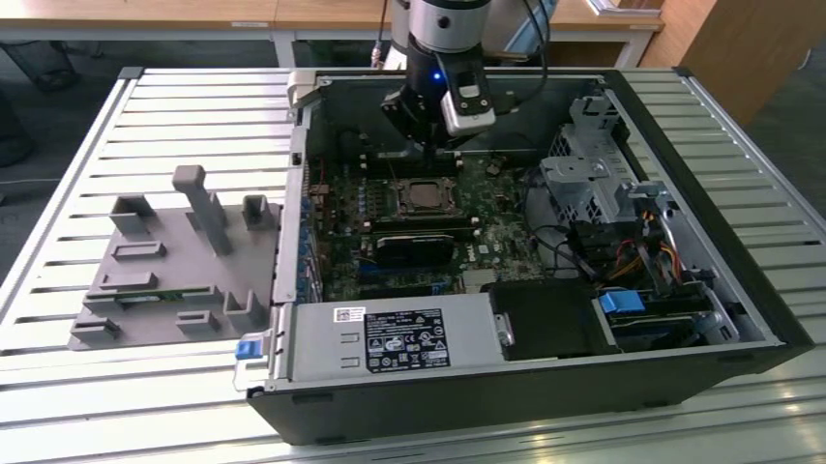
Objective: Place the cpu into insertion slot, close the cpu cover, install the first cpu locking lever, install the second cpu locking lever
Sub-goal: 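Install the first cpu locking lever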
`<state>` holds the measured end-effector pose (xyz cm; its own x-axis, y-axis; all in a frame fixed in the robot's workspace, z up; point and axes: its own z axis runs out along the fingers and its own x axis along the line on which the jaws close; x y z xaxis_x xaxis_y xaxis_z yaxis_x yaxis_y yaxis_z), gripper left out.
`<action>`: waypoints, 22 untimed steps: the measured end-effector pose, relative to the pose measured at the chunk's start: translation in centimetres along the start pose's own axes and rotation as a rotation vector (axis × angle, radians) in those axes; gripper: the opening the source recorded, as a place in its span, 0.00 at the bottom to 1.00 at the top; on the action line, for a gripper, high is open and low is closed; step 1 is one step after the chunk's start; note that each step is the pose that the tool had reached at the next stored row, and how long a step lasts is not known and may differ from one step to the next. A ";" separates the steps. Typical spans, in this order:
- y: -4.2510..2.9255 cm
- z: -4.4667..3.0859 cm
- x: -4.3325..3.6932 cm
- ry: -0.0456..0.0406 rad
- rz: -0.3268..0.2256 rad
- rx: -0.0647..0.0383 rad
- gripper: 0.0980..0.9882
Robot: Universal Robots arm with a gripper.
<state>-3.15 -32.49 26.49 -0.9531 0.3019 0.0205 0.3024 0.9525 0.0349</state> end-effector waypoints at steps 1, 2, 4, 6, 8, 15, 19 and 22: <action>0.00 0.00 0.00 0.0000 -0.011 0.000 0.02; 0.00 0.00 0.00 0.0001 -0.021 0.000 0.02; 0.00 0.00 0.00 0.0005 -0.043 0.001 0.02; 0.00 0.00 0.00 0.0012 -0.067 0.001 0.02; 0.00 0.00 0.00 0.0020 -0.091 0.002 0.02; 0.00 0.00 0.00 0.0055 -0.189 0.003 0.02; 0.00 0.00 0.00 0.0075 -0.247 0.005 0.02; -0.08 0.01 0.24 0.0080 -0.266 0.004 0.02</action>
<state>-3.40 -32.50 26.48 -0.9990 0.0402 0.0189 0.0408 0.9985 0.0361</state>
